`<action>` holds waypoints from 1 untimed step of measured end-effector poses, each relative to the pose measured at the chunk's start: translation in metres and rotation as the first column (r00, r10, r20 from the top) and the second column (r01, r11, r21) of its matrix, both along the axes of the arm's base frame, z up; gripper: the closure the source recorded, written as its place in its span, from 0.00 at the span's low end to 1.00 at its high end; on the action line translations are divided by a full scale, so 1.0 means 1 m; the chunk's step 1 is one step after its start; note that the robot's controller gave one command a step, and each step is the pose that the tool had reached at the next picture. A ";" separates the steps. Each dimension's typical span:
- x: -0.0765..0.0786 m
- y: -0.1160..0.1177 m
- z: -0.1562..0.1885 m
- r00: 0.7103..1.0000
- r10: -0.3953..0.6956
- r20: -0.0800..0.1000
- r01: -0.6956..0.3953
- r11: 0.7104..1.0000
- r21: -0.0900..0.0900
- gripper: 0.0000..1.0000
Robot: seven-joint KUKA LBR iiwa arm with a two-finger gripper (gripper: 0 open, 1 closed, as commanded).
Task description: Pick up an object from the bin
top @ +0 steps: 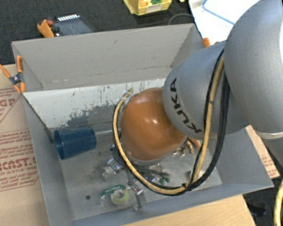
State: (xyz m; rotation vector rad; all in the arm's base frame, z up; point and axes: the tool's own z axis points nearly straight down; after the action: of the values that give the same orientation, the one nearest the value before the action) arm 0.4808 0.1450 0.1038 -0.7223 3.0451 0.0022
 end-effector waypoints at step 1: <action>-0.002 -0.009 -0.005 0.979 -0.205 -0.007 0.205 0.979 0.001 0.00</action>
Offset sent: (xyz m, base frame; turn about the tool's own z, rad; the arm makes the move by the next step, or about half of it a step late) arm 0.0005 -0.0096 -0.0338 0.1541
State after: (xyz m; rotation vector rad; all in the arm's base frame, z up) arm 0.4789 0.1360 0.0989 -0.4058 3.1098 0.0053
